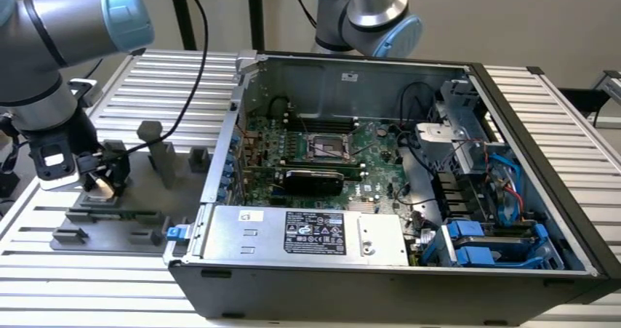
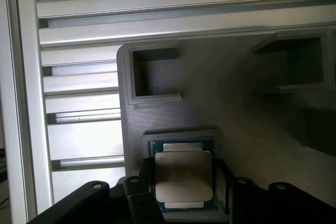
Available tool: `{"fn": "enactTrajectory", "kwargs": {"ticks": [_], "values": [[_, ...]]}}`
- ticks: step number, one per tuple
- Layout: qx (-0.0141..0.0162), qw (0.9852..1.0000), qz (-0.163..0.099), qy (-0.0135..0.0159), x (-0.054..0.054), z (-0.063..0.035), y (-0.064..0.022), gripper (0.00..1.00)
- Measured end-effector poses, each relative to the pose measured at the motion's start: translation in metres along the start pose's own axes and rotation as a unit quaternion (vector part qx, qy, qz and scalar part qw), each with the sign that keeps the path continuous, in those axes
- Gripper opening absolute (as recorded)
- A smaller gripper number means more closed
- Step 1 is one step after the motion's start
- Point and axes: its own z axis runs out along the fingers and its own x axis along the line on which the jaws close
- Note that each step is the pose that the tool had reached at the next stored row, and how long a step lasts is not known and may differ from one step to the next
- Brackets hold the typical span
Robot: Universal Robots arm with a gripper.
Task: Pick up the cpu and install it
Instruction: 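Pick up the cpu and move it towards the insertion slot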
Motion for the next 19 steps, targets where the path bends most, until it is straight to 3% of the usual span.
{"fn": "enactTrajectory", "kwargs": {"ticks": [4, 6, 19], "values": [[-0.0001, 1.0, 0.0, 0.0004, 0.0, -0.0011, 0.0001, 0.55], [0.0, 1.0, 0.0, 0.0006, 0.0, -0.0063, 0.0003, 0.55], [0.0, 1.0, 0.0, 0.0005, 0.0, -0.0644, 0.0028, 0.55]]}}
